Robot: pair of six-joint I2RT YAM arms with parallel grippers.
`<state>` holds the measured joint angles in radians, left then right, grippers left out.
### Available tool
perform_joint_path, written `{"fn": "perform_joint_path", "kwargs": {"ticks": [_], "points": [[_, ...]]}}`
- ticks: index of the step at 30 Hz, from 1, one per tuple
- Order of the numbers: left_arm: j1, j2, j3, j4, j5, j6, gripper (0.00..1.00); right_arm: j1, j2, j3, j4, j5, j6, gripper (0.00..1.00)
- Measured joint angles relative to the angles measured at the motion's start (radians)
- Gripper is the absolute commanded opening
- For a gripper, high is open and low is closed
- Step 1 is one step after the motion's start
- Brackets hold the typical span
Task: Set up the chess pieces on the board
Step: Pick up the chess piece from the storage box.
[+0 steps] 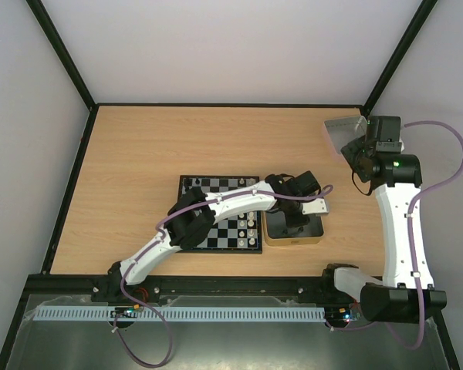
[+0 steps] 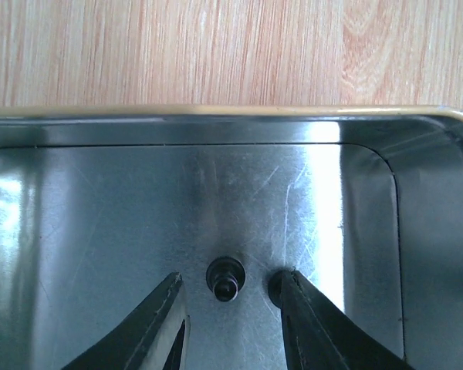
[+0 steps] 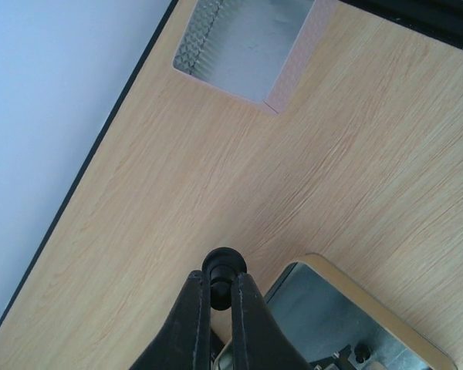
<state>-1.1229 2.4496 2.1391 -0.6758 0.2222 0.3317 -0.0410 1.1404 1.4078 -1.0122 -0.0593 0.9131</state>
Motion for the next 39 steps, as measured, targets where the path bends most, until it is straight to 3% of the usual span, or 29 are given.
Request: {"fn": "perform_joint_path", "kwargs": {"ticks": [17,33,39], "points": [[0.0,0.027,-0.01,0.04,-0.018,0.002,0.28,0.0,-0.013,-0.029,-0.001,-0.037,-0.001,0.02],[0.007,0.043,-0.013,0.041,-0.021,0.008,0.09,0.0,-0.013,-0.053,0.0,-0.053,-0.001,0.02],[0.008,0.043,-0.013,0.044,-0.02,0.008,0.07,0.0,-0.013,-0.066,0.0,-0.054,-0.001,0.02]]}}
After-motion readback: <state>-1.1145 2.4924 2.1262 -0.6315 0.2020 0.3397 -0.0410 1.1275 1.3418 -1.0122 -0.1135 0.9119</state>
